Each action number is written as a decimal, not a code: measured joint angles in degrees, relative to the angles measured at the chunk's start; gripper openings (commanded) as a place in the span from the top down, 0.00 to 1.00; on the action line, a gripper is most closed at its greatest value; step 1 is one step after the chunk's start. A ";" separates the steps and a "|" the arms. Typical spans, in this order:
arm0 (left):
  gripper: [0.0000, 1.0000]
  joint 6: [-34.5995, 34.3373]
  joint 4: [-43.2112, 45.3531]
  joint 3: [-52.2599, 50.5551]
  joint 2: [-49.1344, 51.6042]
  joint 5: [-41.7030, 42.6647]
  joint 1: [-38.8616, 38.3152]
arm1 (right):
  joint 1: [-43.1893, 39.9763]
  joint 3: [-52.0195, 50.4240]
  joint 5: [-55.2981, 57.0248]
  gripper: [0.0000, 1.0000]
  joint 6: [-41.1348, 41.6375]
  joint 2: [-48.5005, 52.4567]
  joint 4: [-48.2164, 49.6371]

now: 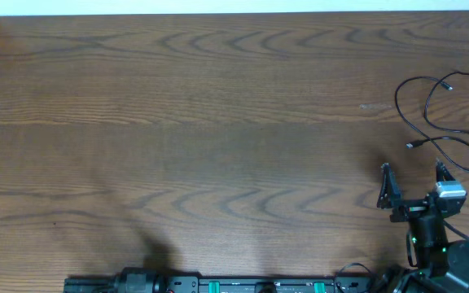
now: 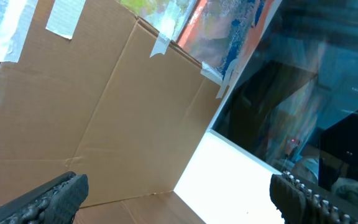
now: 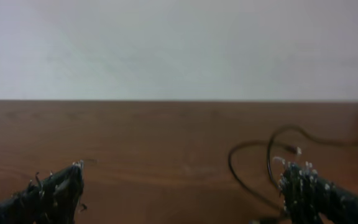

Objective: Untangle cables

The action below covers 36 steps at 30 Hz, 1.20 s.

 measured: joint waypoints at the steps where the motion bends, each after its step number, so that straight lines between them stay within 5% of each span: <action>1: 0.02 0.00 0.00 0.00 0.00 0.00 0.00 | 0.00 -0.72 0.74 0.01 0.00 0.00 -0.13; 36: 0.02 0.00 -1.51 0.00 0.00 0.00 0.00 | 1.60 -3.34 6.29 0.01 0.00 0.02 -0.59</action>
